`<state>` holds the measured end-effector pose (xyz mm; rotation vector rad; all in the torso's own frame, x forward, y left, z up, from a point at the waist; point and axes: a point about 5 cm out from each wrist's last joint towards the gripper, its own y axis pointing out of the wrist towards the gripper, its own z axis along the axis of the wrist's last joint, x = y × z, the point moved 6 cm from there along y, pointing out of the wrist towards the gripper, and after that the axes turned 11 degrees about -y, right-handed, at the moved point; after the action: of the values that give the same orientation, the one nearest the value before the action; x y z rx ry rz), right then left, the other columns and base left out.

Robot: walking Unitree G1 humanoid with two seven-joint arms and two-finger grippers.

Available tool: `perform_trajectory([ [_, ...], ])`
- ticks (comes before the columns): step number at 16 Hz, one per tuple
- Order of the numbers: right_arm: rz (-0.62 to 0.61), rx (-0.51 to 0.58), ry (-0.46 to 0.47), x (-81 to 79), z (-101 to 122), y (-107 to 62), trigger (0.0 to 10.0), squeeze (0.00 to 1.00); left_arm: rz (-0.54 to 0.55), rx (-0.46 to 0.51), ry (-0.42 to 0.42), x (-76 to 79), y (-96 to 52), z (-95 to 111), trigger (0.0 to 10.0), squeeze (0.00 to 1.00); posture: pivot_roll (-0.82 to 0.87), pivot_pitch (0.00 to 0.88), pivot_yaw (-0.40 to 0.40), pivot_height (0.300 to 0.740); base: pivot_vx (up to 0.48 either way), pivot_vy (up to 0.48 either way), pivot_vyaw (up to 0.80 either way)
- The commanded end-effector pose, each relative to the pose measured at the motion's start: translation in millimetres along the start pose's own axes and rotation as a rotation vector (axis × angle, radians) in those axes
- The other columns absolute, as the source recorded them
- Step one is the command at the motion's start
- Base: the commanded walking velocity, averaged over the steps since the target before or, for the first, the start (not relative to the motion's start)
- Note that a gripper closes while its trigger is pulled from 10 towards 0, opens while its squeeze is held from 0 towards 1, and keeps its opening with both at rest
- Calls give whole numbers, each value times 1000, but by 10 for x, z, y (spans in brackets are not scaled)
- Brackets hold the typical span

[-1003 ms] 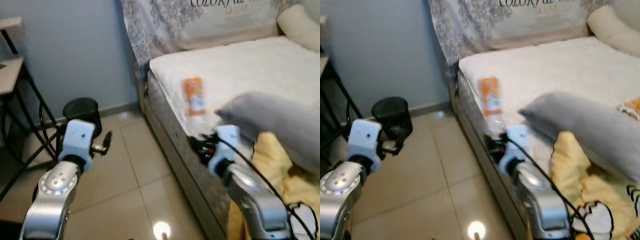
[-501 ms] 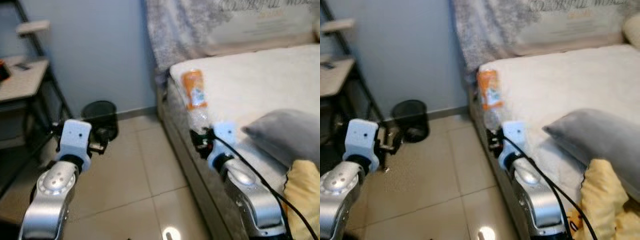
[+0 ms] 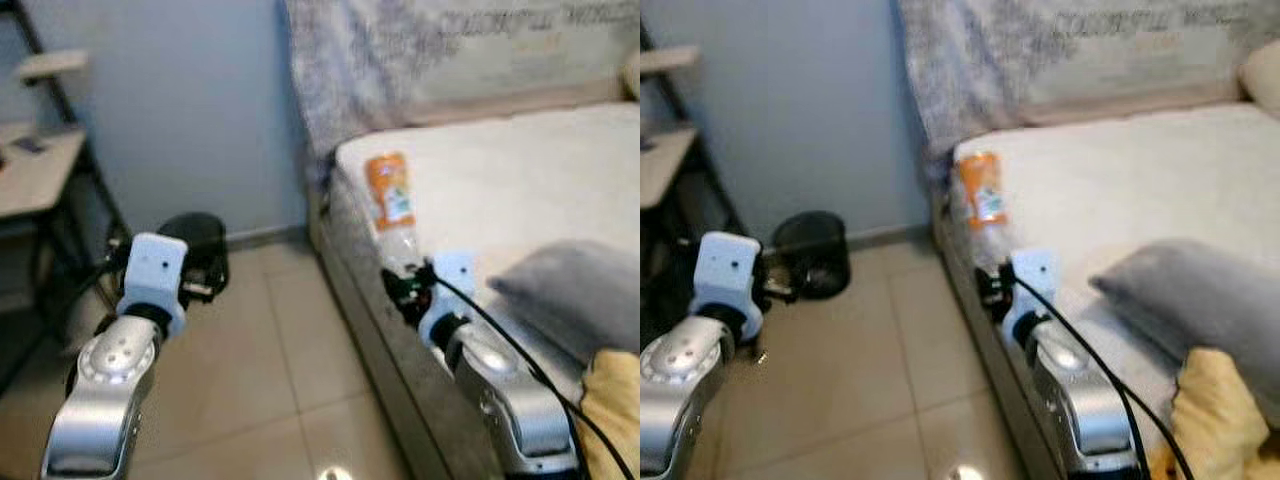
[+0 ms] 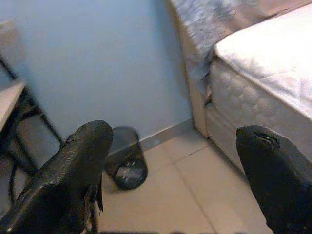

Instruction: Clean up the room

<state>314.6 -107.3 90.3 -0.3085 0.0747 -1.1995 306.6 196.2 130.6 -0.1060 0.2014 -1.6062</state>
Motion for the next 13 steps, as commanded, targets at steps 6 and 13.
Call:
perform_trajectory([
  [6, -33, -6, -11, 97, -6, -4, 10000, 0, -21, 9, 8, 77, 41, 42, 10000, 0, -57, 0, 32, 740, 315, 0, 533],
  [13, -23, -17, -18, 76, -31, -3, 10000, 0, -22, 6, 9, 59, 36, 26, 10000, 0, -54, 0, 33, 740, 351, 0, 0],
])
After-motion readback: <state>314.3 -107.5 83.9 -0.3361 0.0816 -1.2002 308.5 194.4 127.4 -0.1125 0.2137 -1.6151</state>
